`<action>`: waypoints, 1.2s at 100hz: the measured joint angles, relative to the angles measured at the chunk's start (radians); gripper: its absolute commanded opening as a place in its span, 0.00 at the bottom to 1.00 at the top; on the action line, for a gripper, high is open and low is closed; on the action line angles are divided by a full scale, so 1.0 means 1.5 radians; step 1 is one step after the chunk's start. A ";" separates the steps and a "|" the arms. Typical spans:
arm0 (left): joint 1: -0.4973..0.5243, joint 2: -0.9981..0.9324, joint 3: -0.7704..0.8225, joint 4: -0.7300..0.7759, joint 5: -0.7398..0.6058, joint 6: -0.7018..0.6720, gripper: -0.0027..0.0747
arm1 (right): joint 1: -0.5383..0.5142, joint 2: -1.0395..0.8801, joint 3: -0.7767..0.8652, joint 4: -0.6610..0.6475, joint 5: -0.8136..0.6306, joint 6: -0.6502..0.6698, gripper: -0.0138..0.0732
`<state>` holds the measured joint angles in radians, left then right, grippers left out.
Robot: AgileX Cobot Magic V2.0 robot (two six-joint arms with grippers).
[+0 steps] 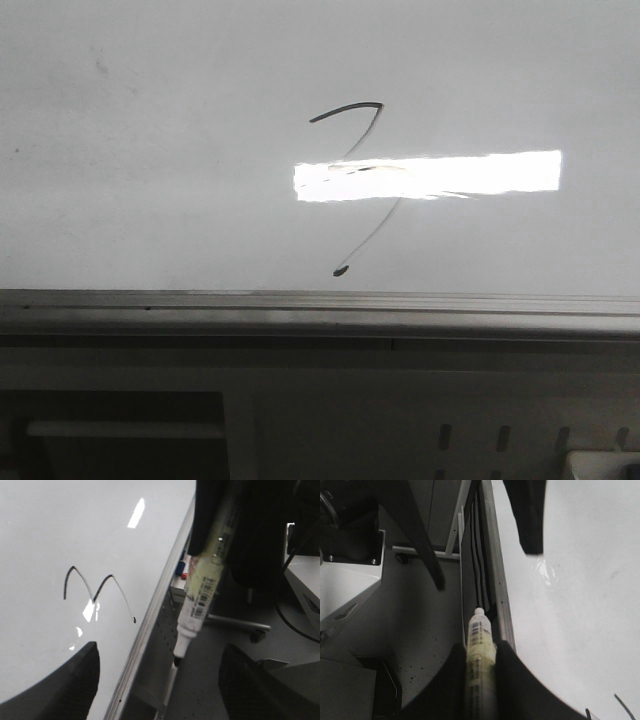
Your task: Write number 3 on whiteboard
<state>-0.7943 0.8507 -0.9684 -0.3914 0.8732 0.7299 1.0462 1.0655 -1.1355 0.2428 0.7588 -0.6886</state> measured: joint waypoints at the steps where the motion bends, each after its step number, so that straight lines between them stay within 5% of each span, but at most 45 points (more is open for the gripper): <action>1: 0.000 0.006 -0.004 -0.003 0.004 0.001 0.58 | 0.004 0.000 0.000 0.000 -0.003 0.000 0.11; 49: 0.000 0.088 -0.033 -0.091 0.022 0.079 0.53 | 0.029 0.000 0.000 -0.005 -0.014 -0.019 0.11; 98: -0.002 0.092 -0.033 -0.095 0.040 0.090 0.02 | 0.029 0.003 0.000 -0.018 -0.029 -0.020 0.11; 120: -0.004 0.092 -0.033 -0.100 0.054 0.106 0.01 | 0.029 0.004 0.000 0.005 -0.024 -0.023 0.13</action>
<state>-0.7999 0.9891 -1.0176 -0.5416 0.9535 0.8885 1.0903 1.0714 -1.1355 0.2508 0.7231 -0.7224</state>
